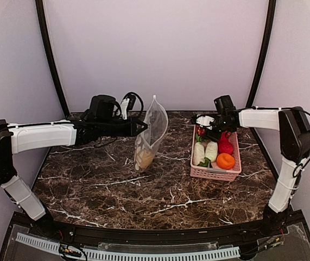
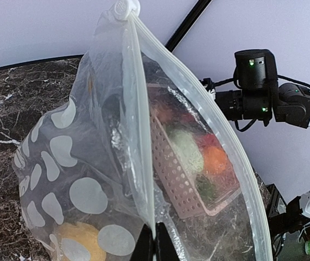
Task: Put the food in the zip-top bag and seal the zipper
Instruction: Pick up the fake fruit from the bin, then place the fake fruit in the bin.
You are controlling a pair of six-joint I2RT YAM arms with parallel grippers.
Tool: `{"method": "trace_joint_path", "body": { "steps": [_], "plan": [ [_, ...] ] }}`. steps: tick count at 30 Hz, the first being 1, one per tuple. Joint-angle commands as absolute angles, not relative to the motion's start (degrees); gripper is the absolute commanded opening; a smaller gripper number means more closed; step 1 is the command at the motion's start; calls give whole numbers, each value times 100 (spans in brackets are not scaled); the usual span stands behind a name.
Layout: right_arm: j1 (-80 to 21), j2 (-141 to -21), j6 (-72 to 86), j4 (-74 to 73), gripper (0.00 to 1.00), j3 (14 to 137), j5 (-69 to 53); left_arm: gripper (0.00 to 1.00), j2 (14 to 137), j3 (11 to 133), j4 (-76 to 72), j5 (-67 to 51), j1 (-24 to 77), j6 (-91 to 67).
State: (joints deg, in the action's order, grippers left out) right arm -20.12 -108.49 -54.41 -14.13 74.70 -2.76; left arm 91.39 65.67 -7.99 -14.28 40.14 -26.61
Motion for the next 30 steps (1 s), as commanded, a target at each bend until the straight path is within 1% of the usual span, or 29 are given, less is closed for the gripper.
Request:
{"method": "trace_joint_path", "body": {
  "steps": [1,6,11,14,17,22,26,30],
  "plan": [
    [-2002,-10162,-4566,-2003,61,7550,-912,1,9192,6749,-679,-1573,4025,-2682],
    [-2004,-9915,-4126,-2545,60,7849,-1284,1,9221,6750,-686,-1598,4025,-2707],
    [-2004,-9707,-3954,-2773,59,7959,-1368,1,9221,6750,-686,-1615,4021,-2716],
    [-1991,-9701,-4070,-2754,58,7868,-1056,1,9220,6750,-698,-1622,4025,-2727],
    [-1925,-9947,-4129,-2788,57,7841,-555,1,9230,6750,-709,-1668,4025,-2764],
    [-1715,-10528,-3689,-3502,56,8148,-125,1,9223,6750,-712,-1671,4025,-2769],
    [-1646,-10829,-3468,-3739,60,8375,-34,1,9243,6750,-720,-1685,4023,-2780],
    [-1628,-11319,-3220,-4044,71,8867,-166,1,9286,6750,-722,-1696,4025,-2795]
  ]
}}
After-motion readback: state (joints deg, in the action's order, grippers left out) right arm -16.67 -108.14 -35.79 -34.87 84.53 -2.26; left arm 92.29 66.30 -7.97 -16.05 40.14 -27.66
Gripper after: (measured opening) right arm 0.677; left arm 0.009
